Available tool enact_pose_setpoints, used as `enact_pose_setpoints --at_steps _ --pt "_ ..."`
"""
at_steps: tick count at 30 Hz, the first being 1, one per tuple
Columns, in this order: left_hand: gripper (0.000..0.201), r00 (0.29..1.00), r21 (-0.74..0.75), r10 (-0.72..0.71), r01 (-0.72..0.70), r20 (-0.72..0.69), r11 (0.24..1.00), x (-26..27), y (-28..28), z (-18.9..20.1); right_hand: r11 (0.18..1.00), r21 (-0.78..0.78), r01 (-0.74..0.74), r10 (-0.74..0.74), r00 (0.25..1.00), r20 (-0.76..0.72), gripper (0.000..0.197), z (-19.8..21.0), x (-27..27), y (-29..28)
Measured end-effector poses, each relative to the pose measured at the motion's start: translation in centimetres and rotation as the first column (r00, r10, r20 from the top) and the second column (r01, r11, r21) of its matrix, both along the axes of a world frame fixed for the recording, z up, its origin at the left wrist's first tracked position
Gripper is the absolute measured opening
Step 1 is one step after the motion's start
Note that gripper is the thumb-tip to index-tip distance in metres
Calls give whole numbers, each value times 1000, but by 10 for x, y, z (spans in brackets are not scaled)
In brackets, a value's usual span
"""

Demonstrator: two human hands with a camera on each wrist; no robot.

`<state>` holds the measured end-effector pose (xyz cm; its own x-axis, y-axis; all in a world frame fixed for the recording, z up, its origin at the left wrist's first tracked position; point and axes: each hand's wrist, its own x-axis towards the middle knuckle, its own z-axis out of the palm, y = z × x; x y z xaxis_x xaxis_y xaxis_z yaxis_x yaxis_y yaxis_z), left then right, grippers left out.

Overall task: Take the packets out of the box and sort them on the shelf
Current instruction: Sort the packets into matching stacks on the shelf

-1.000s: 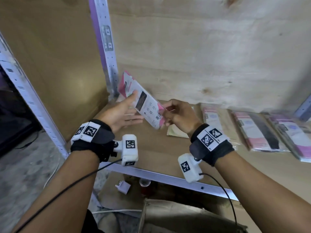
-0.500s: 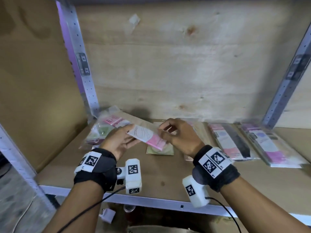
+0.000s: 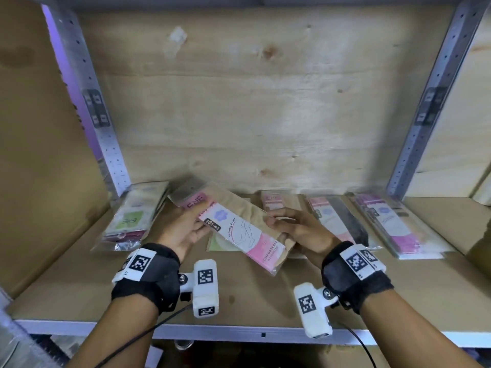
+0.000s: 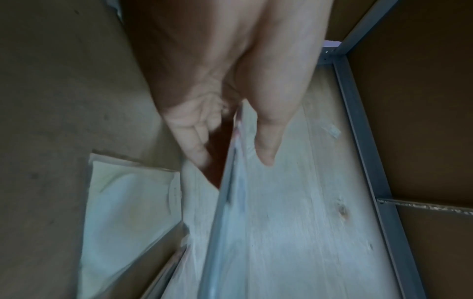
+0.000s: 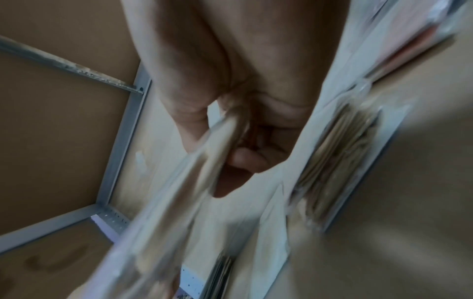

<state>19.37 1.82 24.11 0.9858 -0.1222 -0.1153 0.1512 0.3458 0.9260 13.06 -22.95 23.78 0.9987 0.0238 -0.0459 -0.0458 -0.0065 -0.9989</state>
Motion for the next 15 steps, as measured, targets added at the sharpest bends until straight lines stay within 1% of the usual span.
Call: enact_pose_setpoints --at_steps 2,5,8,11,15 --pt "20 995 -5 96 -96 21 995 10 8 -1 1000 8 -5 5 1000 -14 27 -3 -2 -12" --pt "21 985 57 165 -168 56 984 18 14 -6 1000 -12 -14 14 1000 -19 29 -5 -6 -29" --pt "22 980 191 158 -179 121 965 22 10 -14 999 -36 -38 38 999 0 27 -5 -9 -42" --pt "26 969 364 126 -199 215 910 24 1 -18 999 12 -44 44 999 18 22 -5 -10 -51" --pt "37 949 458 128 -253 287 852 20 -12 -15 998 12 -54 54 998 23 29 -9 -14 -60"
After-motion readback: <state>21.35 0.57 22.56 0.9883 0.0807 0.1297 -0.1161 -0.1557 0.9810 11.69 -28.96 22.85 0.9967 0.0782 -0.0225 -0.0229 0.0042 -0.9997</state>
